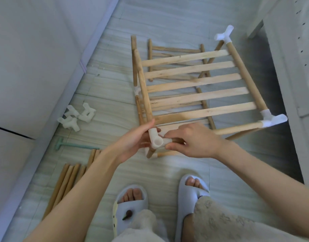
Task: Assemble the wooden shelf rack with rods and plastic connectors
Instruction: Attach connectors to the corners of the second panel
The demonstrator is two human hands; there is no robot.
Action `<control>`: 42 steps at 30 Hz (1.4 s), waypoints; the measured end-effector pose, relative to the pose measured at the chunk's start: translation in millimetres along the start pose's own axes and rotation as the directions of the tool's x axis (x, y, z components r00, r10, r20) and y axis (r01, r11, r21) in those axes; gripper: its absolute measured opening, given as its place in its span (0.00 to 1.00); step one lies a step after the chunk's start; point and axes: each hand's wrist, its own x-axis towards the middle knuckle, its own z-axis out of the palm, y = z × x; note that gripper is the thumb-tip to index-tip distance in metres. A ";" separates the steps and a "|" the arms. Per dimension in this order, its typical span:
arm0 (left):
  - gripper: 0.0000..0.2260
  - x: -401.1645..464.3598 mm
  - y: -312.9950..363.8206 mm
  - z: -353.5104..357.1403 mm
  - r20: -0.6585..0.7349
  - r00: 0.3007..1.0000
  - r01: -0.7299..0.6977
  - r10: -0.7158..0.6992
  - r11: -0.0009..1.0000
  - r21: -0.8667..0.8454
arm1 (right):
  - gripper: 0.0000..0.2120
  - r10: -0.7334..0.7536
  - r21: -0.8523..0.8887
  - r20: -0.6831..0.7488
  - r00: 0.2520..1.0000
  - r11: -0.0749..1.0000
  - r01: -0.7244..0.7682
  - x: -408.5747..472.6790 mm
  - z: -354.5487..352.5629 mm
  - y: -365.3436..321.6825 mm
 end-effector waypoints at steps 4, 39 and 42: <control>0.16 -7.0 -4.0 21.9 0.083 0.996 0.005 -0.008 0.999 0.042 | 0.18 0.139 -0.038 0.170 0.976 0.990 -0.135 -20.7 -16.2 22.9; 0.10 45.0 21.1 165.4 0.636 0.720 -0.568 0.278 -0.292 0.770 | 0.04 0.838 0.962 0.105 0.536 -0.221 0.158 -134.4 13.6 80.0; 0.12 41.5 21.0 167.9 0.613 0.731 -0.561 0.301 -0.247 0.790 | 0.04 0.839 0.939 0.106 0.534 -0.262 0.225 -131.9 15.2 80.9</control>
